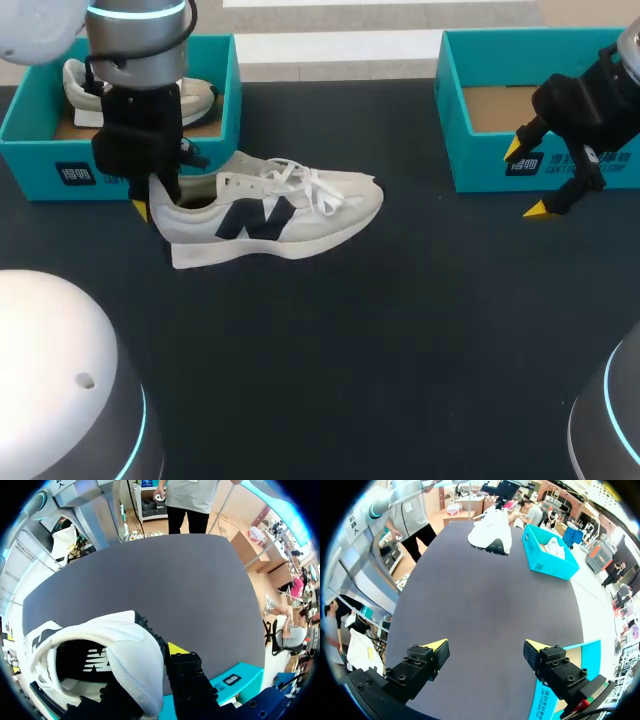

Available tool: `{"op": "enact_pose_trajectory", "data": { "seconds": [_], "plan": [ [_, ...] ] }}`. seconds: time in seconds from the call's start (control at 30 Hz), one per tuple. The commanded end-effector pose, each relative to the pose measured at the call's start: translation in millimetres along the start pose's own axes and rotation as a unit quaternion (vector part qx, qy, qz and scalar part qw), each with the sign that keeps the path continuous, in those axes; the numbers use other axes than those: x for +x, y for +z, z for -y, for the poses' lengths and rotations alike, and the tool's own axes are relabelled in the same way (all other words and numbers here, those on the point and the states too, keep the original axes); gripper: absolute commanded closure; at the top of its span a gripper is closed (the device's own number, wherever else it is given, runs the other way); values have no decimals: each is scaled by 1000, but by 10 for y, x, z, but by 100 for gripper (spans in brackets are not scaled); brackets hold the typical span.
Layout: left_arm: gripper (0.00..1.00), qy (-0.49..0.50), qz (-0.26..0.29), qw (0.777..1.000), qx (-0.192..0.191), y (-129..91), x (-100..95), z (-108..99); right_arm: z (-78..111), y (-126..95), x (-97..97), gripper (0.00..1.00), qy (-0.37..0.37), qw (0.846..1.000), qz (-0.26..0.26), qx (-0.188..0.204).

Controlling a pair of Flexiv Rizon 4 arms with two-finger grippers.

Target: Take the shoe out of the shoebox, open the shoe tongue, remove and reinsert the insole, then place the shoe into the shoebox

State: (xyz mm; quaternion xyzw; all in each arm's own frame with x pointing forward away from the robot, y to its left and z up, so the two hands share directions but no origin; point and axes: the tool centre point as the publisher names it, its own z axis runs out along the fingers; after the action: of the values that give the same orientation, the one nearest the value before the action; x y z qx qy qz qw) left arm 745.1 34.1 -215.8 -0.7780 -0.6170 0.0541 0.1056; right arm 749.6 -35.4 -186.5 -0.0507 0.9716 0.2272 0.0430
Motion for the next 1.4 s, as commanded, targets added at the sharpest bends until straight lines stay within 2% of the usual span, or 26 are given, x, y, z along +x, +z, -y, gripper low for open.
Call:
{"op": "enact_pose_trajectory", "data": {
  "seconds": [0.03,0.33,0.47,0.53,0.8,1.17,1.4],
  "plan": [
    [100,0,1,1000,-2,-5,8,14,-5,8,-12,0,1,1000,-1,2],
    [100,0,1,1000,-2,-5,8,14,-5,8,-12,0,1,1000,-1,2],
    [100,2,-1,1000,0,152,-124,27,-5,8,-12,0,1,1000,-1,2],
    [100,10,14,1000,3,258,-204,40,-5,8,-12,0,1,1000,-1,2],
    [100,11,13,1000,10,704,-450,78,-5,8,-12,0,1,1000,-1,2],
    [100,9,-8,1000,-24,1136,-663,102,-5,8,-12,0,1,1000,-1,2],
    [100,-19,-31,999,-32,1374,-693,66,-5,8,-12,0,1,1000,-1,2]
  ]
}}
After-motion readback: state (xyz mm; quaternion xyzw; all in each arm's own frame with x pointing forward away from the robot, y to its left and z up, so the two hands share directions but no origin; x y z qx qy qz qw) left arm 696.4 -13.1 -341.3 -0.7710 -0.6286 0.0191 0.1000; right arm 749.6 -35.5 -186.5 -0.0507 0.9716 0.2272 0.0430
